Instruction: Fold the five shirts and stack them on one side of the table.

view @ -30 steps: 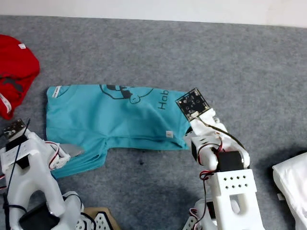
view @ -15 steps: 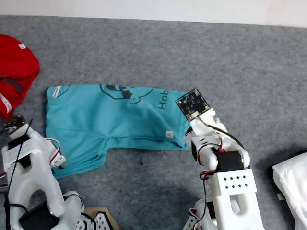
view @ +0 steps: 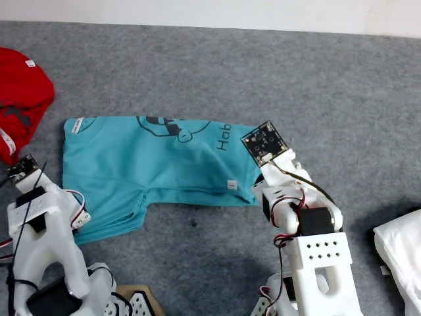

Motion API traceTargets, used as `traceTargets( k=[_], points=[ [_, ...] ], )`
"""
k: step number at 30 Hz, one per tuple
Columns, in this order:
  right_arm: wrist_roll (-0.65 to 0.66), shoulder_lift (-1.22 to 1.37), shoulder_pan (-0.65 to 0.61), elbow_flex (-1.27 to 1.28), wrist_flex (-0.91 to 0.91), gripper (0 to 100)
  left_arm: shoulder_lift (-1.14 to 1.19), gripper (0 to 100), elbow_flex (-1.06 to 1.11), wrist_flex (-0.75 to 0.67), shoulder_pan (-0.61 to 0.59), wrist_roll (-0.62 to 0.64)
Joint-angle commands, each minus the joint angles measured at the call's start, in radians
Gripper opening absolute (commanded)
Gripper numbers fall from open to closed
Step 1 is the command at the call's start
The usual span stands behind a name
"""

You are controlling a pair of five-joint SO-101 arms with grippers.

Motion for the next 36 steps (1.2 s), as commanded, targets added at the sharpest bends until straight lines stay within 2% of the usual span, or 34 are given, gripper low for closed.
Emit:
traceTargets(
  k=[1,5,13,19,22,24,28,36],
  points=[
    [0.008,-0.012,0.008,-0.01,-0.018,13.8,-0.012,1,-0.035,0.043,0.036,-0.008],
    [0.008,-0.01,0.008,-0.01,-0.018,13.7,-0.061,1,-0.071,0.114,0.048,-0.008],
    [0.008,-0.013,0.008,-0.01,-0.018,13.7,-0.306,1,-0.053,0.258,0.044,-0.017],
    [0.008,-0.012,0.008,-0.01,-0.018,13.7,-0.321,1,0.022,0.261,0.031,-0.043],
    [0.008,-0.01,0.008,-0.01,-0.018,13.7,-0.32,1,0.027,0.269,-0.024,-0.057],
    [0.008,-0.01,0.008,-0.01,-0.018,13.7,-0.32,1,0.03,0.27,-0.061,-0.117],
    [0.006,-0.008,0.008,-0.01,-0.019,13.7,-0.318,1,0.028,0.27,-0.114,-0.127],
    [0.006,-0.008,0.008,-0.01,-0.019,13.7,-0.318,1,0.064,0.262,-0.113,-0.163]
  ],
)
